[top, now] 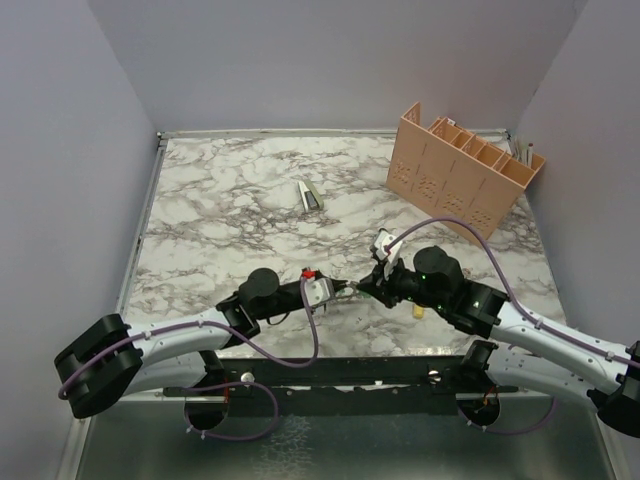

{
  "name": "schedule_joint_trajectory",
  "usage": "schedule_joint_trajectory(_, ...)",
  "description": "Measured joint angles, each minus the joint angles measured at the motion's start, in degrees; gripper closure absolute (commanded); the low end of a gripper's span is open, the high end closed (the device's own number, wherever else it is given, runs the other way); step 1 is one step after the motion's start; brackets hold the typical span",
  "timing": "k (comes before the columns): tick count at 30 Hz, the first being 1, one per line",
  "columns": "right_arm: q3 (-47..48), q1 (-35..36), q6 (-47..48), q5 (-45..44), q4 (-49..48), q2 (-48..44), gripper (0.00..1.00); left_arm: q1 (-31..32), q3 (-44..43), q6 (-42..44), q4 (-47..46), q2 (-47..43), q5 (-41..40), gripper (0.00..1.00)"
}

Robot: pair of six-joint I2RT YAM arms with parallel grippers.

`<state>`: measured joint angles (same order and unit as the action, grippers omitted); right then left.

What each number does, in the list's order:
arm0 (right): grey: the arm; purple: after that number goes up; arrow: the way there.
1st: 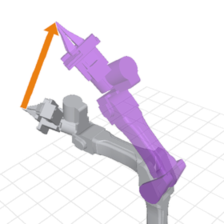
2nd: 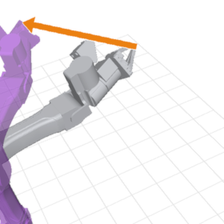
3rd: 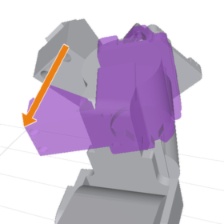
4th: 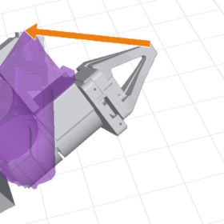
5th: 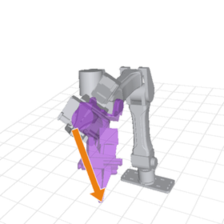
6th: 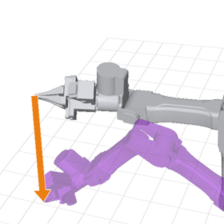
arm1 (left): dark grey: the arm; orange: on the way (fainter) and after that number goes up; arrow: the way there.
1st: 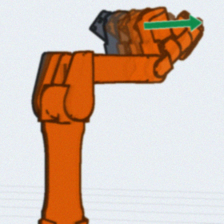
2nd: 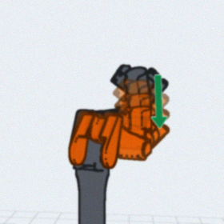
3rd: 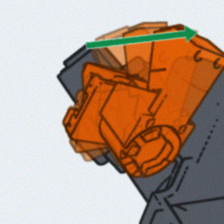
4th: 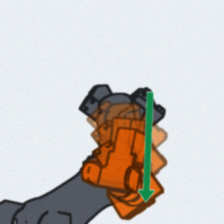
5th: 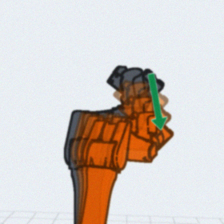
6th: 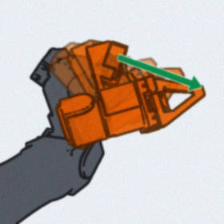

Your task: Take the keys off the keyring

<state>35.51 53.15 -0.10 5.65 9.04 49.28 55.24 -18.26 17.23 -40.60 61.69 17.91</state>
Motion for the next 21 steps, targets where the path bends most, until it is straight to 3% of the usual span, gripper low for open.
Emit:
schedule_joint_trajectory(5, -2.32, 0.07, 2.56, 0.55, -3.13, -0.22, 0.99, 0.00, 1.01, -3.52, -0.42, -0.52, -1.46, 1.00)
schedule_joint_trajectory(21, -9.81, 0.11, 10.93, 4.26, -15.91, -4.07, 0.99, 0.00, 3.48, -25.77, -3.87, -3.13, -9.97, 1.00)
